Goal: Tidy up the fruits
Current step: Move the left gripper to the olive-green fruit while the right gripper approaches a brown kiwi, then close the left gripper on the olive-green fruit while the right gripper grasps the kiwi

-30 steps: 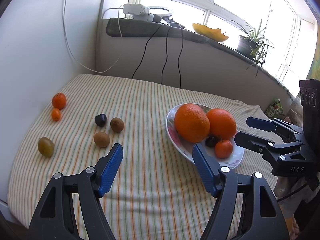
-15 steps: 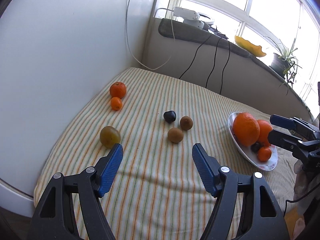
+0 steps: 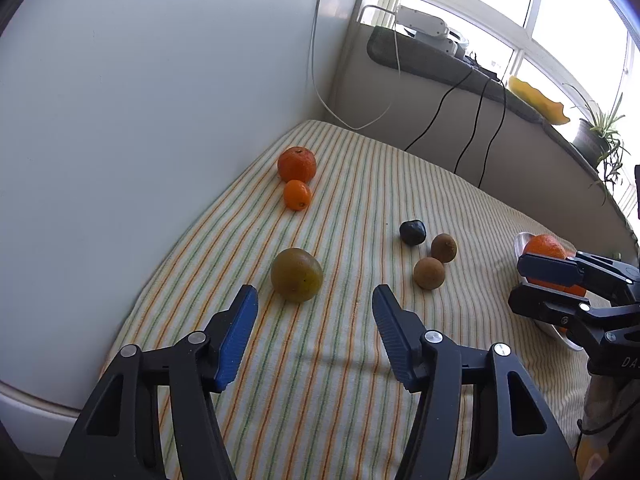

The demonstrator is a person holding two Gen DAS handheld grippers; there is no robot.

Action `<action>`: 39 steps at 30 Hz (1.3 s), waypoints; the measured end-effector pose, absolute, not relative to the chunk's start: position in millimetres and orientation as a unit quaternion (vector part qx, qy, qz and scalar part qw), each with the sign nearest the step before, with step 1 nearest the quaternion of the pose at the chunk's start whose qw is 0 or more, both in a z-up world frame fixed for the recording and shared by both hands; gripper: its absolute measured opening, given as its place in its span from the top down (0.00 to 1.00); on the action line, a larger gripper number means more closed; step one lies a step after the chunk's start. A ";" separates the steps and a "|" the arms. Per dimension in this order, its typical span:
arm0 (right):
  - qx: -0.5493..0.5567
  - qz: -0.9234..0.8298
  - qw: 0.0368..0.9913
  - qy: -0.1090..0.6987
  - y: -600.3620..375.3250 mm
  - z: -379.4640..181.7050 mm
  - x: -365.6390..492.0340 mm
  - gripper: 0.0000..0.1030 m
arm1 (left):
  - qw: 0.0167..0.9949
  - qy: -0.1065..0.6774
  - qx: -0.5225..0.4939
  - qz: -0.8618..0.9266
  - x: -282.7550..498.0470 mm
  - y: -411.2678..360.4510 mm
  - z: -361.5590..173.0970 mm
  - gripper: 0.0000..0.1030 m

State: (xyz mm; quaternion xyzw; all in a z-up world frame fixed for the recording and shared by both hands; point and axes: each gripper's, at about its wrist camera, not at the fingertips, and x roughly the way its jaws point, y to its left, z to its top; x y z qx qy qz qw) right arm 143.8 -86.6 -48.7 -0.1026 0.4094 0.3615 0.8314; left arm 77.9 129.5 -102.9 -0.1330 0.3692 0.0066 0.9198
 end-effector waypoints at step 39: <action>-0.120 0.336 0.812 0.462 -40.6 -101.6 185.1 0.74 | 0.911 0.388 -0.139 0.003 100.0 137.7 -121.1 0.73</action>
